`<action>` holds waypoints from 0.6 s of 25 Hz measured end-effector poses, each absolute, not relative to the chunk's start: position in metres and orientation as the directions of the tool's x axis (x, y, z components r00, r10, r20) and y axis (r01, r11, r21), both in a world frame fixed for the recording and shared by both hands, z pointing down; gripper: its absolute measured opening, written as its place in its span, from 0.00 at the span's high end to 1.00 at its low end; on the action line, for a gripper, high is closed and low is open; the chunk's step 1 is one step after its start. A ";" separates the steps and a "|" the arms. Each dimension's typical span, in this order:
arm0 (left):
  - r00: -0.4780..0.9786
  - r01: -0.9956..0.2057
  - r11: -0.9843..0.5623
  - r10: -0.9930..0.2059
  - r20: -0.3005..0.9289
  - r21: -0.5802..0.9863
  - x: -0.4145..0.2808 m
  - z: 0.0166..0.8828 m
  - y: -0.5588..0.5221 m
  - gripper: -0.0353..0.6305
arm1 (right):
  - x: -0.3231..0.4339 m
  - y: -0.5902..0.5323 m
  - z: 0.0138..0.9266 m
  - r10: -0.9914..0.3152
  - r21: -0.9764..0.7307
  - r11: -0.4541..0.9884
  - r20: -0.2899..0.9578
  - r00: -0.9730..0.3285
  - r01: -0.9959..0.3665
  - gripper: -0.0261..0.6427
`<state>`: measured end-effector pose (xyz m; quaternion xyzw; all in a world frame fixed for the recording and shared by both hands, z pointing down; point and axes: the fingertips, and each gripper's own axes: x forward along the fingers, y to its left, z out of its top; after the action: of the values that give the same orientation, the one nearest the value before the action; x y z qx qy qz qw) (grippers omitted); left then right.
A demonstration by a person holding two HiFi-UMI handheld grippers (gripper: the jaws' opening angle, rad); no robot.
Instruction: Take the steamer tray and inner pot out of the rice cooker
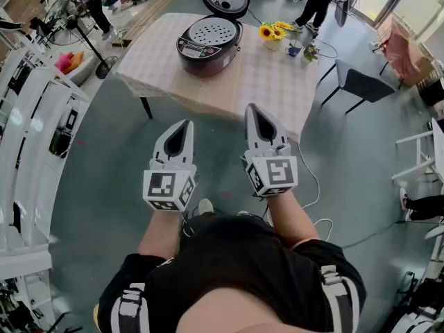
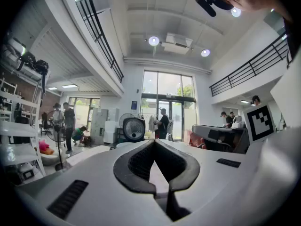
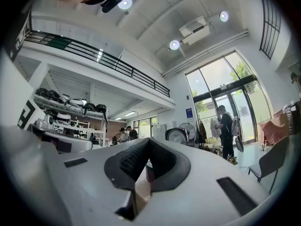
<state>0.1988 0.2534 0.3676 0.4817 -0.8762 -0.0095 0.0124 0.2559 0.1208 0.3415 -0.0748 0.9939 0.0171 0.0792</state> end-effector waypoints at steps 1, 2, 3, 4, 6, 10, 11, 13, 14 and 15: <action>-0.536 -0.843 0.537 -0.844 0.012 0.028 0.200 0.367 0.255 0.94 | 0.257 0.122 0.342 -0.145 0.016 0.989 -0.157 -0.977 -0.149 0.97; -0.537 -0.843 0.537 -0.844 0.012 0.027 0.201 0.366 0.256 0.94 | 0.259 0.123 0.343 -0.145 0.010 0.989 -0.154 -0.977 -0.148 0.97; -0.536 -0.844 0.536 -0.844 0.011 0.028 0.201 0.366 0.257 0.94 | 0.260 0.124 0.343 -0.146 0.006 0.989 -0.153 -0.977 -0.148 0.97; -0.535 -0.844 0.535 -0.845 0.011 0.030 0.202 0.365 0.257 0.94 | 0.261 0.124 0.343 -0.148 0.004 0.989 -0.152 -0.977 -0.150 0.97; -0.533 -0.845 0.533 -0.846 0.009 0.035 0.203 0.364 0.258 0.94 | 0.263 0.125 0.343 -0.154 -0.006 0.988 -0.156 -0.976 -0.155 0.97; -0.535 -0.844 0.535 -0.845 0.015 0.031 0.201 0.366 0.264 0.94 | 0.263 0.131 0.343 -0.164 -0.025 0.986 -0.163 -0.973 -0.162 0.97; -0.534 -0.845 0.534 -0.846 0.017 0.028 0.199 0.366 0.265 0.94 | 0.262 0.133 0.343 -0.167 -0.024 0.986 -0.163 -0.972 -0.165 0.97; -0.521 -0.853 0.521 -0.853 0.015 0.030 0.196 0.368 0.268 0.94 | 0.258 0.138 0.343 -0.171 -0.020 0.985 -0.164 -0.972 -0.170 0.97; -0.508 -0.861 0.508 -0.861 0.010 0.034 0.195 0.368 0.270 0.94 | 0.255 0.141 0.343 -0.174 -0.019 0.985 -0.164 -0.971 -0.174 0.97; -0.494 -0.869 0.494 -0.869 0.004 0.037 0.193 0.369 0.272 0.94 | 0.252 0.145 0.343 -0.177 -0.019 0.984 -0.165 -0.970 -0.176 0.97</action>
<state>0.1931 0.2718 0.3689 0.5029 -0.8642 -0.0151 0.0113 0.2519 0.1446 0.3430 -0.0890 0.9926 -0.0019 0.0831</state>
